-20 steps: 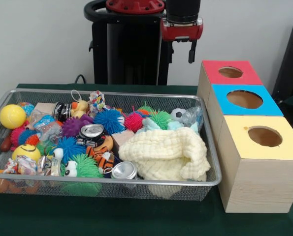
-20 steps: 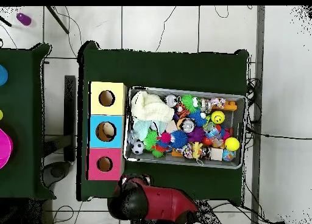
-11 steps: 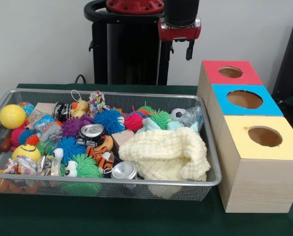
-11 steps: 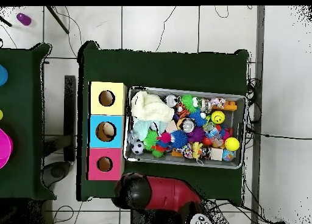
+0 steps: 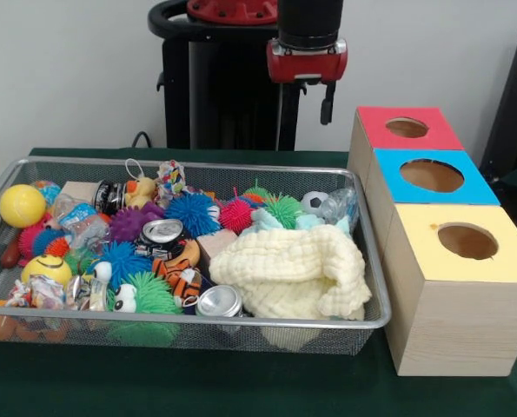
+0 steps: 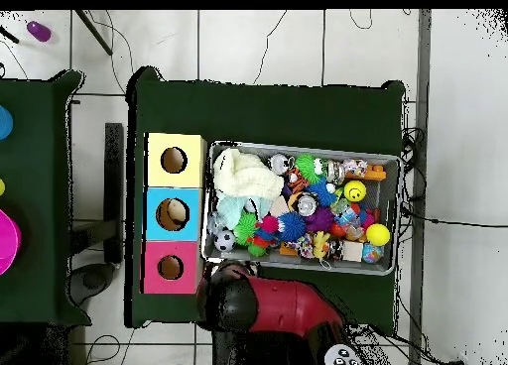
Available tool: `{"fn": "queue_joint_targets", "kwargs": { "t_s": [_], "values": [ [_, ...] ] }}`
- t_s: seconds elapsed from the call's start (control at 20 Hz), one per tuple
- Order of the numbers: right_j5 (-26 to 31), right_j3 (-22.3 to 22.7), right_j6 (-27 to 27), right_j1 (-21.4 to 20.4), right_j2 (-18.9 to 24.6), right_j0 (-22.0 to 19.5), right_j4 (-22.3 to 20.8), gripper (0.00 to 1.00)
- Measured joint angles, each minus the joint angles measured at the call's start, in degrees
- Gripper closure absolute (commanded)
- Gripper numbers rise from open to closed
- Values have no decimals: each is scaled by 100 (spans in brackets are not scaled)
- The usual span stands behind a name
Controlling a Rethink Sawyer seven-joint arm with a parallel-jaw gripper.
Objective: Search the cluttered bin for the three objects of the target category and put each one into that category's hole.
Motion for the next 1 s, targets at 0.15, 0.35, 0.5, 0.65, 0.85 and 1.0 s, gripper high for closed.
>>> {"fn": "queue_joint_targets", "kwargs": {
  "t_s": [0.15,0.35,0.5,0.65,0.85,1.0],
  "values": [
    [-456,0,0,-100,93,-150,-195,0],
    [-1040,2,0,-272,306,-377,-624,0],
    [-1316,2,0,-363,446,-513,-876,0],
    [-1663,1,0,-416,651,-727,-1235,0],
    [-2259,1,0,-333,801,-991,-1808,0],
    [-2856,0,0,-133,808,-1156,-2320,0]
  ]
}}
